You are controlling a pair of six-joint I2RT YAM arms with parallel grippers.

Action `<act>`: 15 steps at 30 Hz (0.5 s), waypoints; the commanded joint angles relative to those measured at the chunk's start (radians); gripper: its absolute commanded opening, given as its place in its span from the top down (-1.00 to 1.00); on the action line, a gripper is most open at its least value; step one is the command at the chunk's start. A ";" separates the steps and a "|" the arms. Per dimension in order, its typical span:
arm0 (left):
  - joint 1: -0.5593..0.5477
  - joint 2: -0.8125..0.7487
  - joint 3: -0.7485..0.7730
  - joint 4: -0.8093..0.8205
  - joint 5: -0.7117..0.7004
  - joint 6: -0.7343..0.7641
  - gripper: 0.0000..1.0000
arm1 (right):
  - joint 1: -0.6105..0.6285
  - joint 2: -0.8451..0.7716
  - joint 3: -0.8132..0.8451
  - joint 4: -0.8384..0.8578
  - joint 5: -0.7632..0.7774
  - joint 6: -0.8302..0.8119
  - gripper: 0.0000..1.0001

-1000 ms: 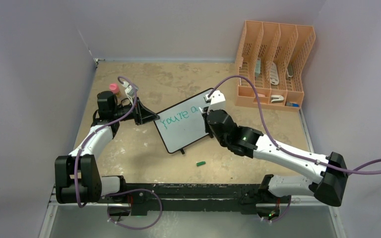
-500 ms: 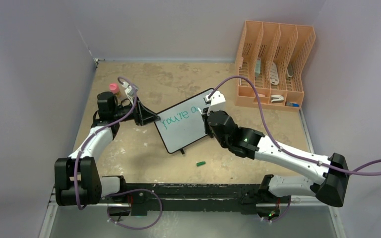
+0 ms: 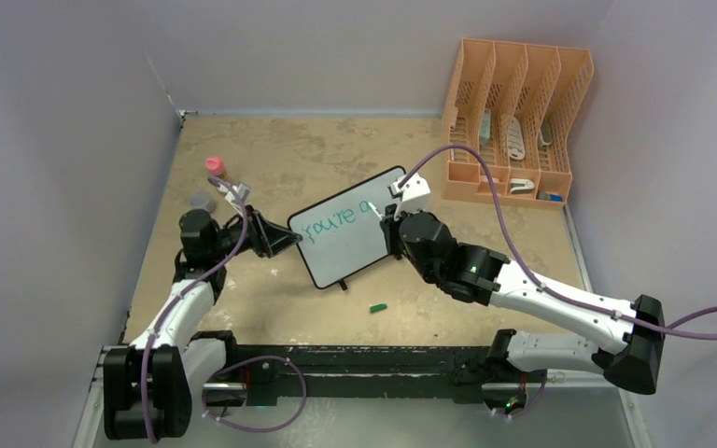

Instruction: Write a sentence on the whiteboard

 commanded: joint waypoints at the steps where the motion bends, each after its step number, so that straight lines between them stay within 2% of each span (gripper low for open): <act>1: -0.003 -0.054 -0.096 0.219 -0.083 -0.160 0.12 | 0.015 -0.026 -0.004 0.014 0.006 0.006 1.00; 9: -0.008 0.015 -0.192 0.457 -0.095 -0.239 0.26 | 0.050 -0.006 -0.009 0.035 0.002 0.013 1.00; 15: -0.018 0.042 -0.217 0.535 -0.117 -0.248 0.41 | 0.089 0.021 0.002 0.039 0.013 0.031 1.00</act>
